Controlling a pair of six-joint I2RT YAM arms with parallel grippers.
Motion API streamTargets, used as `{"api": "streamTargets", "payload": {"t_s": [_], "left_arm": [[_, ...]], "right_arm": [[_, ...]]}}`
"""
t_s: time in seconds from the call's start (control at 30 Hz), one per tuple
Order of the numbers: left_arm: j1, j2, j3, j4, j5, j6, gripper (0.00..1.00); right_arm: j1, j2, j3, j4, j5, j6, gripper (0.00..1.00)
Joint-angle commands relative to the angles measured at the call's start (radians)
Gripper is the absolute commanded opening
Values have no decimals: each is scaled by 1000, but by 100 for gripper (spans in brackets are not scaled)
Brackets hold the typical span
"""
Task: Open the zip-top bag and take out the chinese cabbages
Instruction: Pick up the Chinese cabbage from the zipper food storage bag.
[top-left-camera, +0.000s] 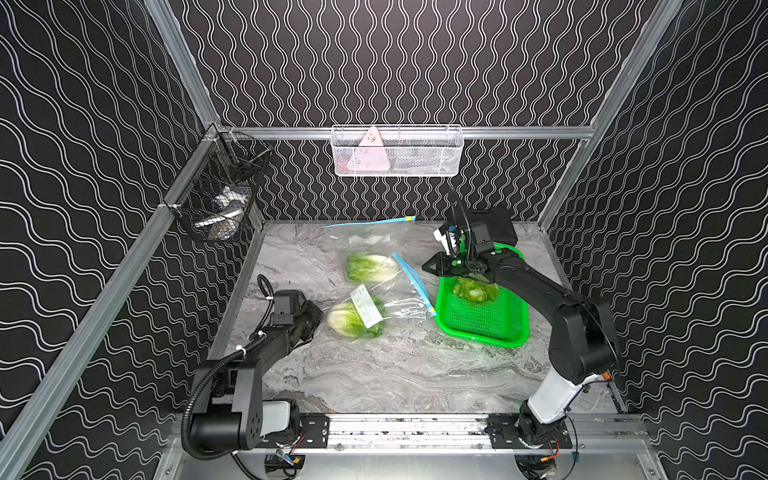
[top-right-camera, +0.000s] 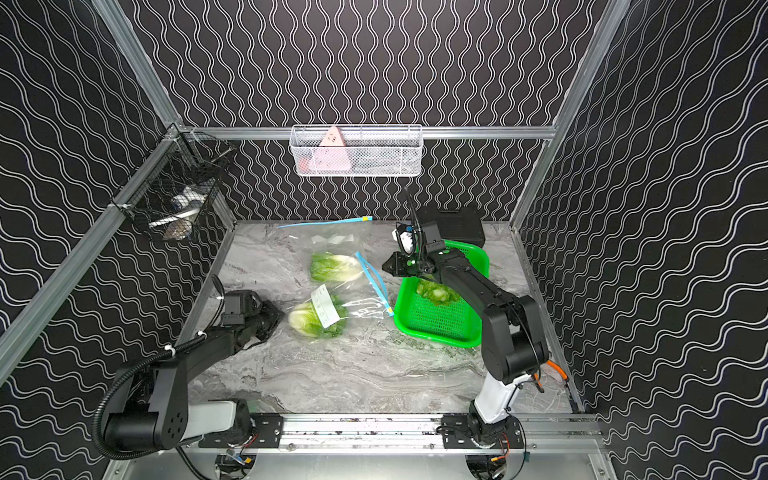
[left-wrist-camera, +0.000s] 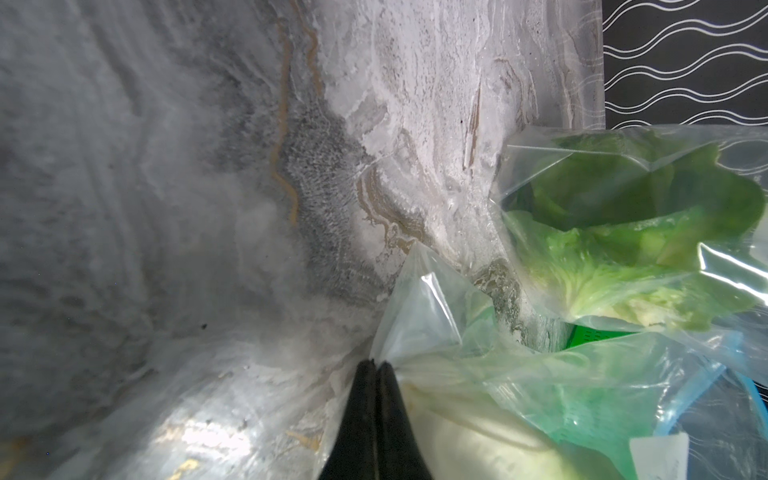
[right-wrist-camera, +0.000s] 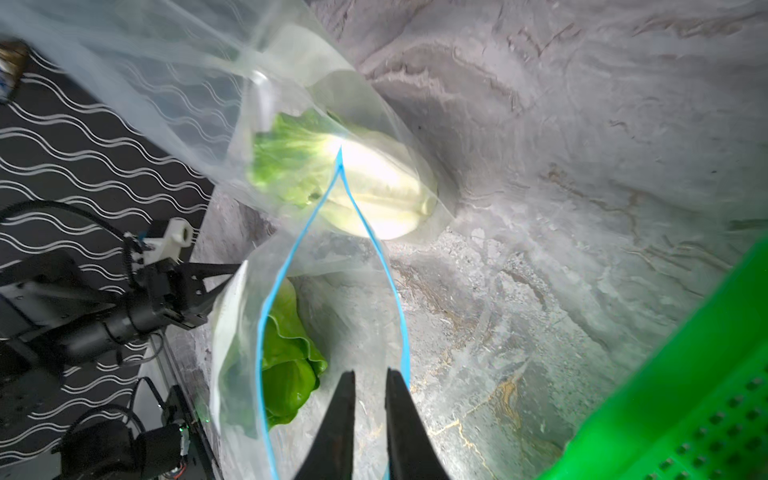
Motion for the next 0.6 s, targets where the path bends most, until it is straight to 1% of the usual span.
{"api": "streamTargets", "payload": {"t_s": [0.0, 0.1, 0.17, 0.23, 0.27, 0.3, 0.43, 0.57], "left_arm": [[1, -10, -2, 8, -11, 14, 0], [2, -7, 1, 8, -6, 14, 0], [2, -4, 1, 12, -2, 13, 0], [1, -6, -2, 15, 0, 12, 0], [1, -5, -5, 18, 1, 12, 0], [2, -8, -8, 18, 1, 11, 0], [2, -7, -16, 33, 12, 8, 0], [1, 2, -16, 44, 25, 11, 0]], "right_arm": [[23, 41, 32, -25, -50, -40, 13], [57, 55, 28, -5, -82, -42, 13], [70, 59, 3, 42, -134, -19, 13], [70, 66, -24, 90, -186, 13, 15], [102, 73, -36, 109, -216, 26, 16], [108, 78, -45, 125, -240, 33, 17], [146, 94, -89, 199, -292, 53, 26], [168, 99, -133, 300, -336, 109, 39]]}}
